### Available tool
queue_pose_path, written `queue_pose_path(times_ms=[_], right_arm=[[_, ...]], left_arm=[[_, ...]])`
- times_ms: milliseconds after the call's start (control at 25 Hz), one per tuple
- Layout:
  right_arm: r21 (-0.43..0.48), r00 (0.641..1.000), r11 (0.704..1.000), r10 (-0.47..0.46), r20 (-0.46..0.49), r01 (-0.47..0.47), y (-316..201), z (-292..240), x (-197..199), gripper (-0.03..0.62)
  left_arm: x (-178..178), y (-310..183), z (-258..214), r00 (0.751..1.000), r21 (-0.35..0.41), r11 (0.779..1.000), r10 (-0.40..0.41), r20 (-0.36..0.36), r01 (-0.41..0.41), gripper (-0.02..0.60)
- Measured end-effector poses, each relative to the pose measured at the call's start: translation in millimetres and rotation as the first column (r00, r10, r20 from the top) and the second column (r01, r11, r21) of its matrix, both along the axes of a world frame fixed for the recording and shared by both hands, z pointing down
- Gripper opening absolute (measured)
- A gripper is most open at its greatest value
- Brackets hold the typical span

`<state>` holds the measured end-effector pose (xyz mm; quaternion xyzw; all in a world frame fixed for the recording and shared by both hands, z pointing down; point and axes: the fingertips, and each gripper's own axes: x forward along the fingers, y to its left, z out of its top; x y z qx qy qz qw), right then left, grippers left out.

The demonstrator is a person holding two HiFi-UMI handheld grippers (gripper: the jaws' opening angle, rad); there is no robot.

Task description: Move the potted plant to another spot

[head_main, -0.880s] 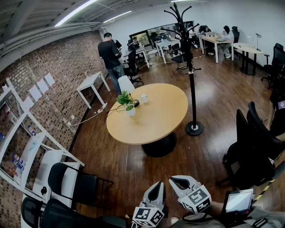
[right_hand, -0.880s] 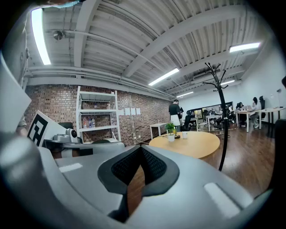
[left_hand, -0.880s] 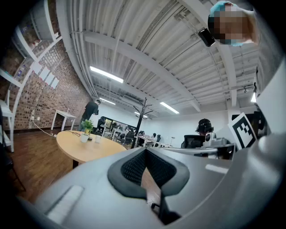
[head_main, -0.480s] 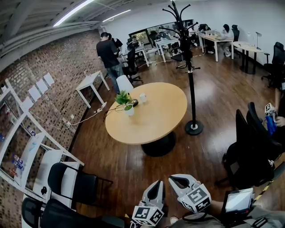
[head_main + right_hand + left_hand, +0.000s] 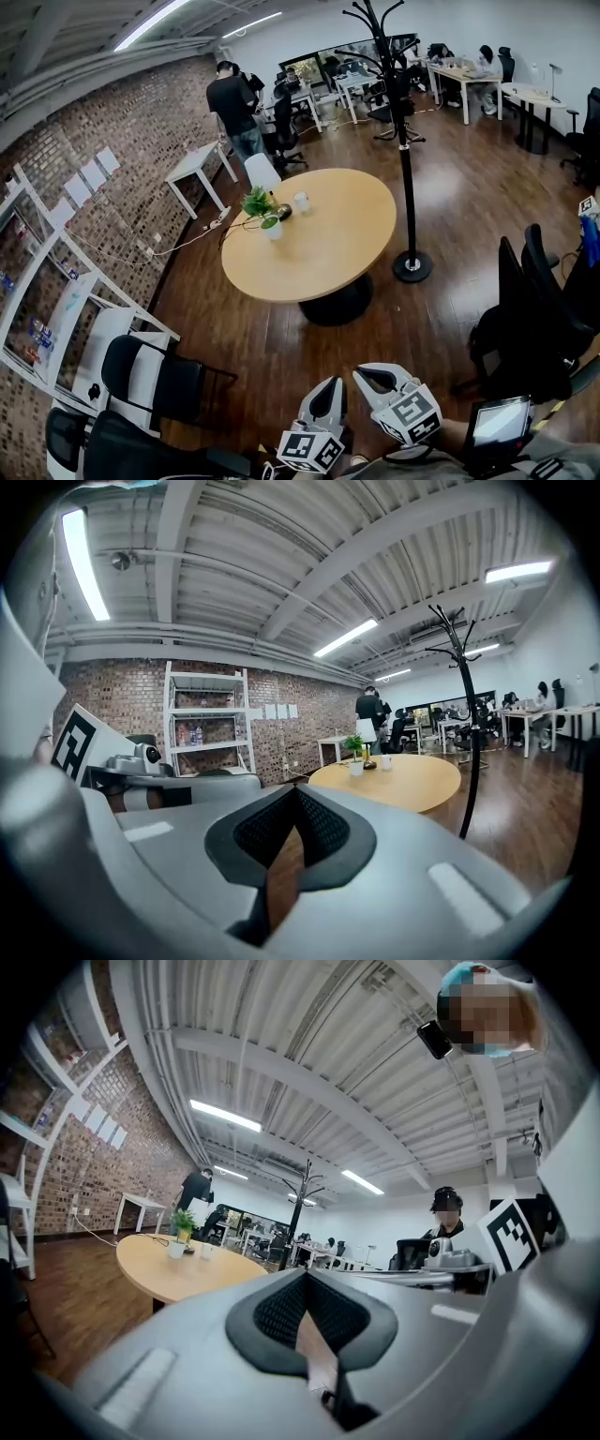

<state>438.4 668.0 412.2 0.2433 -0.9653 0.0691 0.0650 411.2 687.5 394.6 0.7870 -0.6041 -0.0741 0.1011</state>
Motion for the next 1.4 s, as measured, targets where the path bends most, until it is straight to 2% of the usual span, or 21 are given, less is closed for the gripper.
queue_pose_path(times_ms=[280, 520, 680, 1000, 1400], right_arm=[[-0.012, 1.000, 1.000, -0.025, 0.005, 0.025, -20, 10, 0, 0.006], [-0.015, 1.000, 1.000, -0.024, 0.005, 0.024, -50, 16, -22, 0.006], [-0.016, 1.000, 1.000, -0.005, -0.005, 0.005, -80, 23, -56, 0.007], [-0.020, 0.999, 0.999, 0.045, -0.027, -0.045, -139, 19, -146, 0.006], [-0.001, 0.995, 0.996, 0.090, -0.035, -0.090, -184, 15, -237, 0.006]], left_arm=[[0, -18, 9, 0.999, 0.000, 0.999, -0.045, -0.010, 0.045, 0.000], [-24, -49, 17, 0.998, 0.000, 0.998, -0.061, -0.026, 0.061, 0.000], [-59, -81, 22, 0.998, 0.005, 0.999, -0.046, -0.040, 0.046, 0.000], [-152, -144, 21, 0.998, 0.009, 1.000, 0.007, -0.066, -0.006, 0.000], [-246, -184, 17, 0.996, 0.027, 0.999, 0.045, -0.073, -0.043, 0.000]])
